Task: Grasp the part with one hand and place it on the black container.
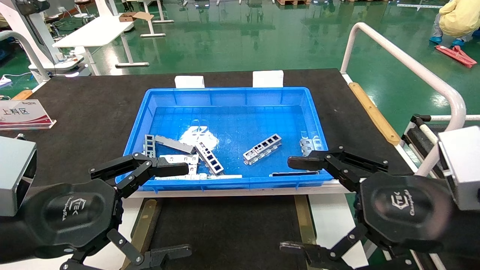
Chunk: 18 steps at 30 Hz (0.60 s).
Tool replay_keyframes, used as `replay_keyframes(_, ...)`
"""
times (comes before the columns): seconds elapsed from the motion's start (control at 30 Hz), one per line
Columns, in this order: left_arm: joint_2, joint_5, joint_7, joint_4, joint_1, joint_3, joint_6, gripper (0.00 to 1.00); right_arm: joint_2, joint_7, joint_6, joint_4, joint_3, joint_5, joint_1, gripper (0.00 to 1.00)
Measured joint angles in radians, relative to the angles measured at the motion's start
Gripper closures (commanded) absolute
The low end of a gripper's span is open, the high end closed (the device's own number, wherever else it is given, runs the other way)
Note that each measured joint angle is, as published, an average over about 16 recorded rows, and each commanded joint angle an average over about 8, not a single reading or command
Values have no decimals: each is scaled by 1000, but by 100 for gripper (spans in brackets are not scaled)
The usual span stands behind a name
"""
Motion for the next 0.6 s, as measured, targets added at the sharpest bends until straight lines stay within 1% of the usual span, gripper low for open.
replay_keyframes(0.6, 0, 0, 0, 0, 0, 0, 0, 0, 0, 0, 0, 0, 0, 0, 0, 0)
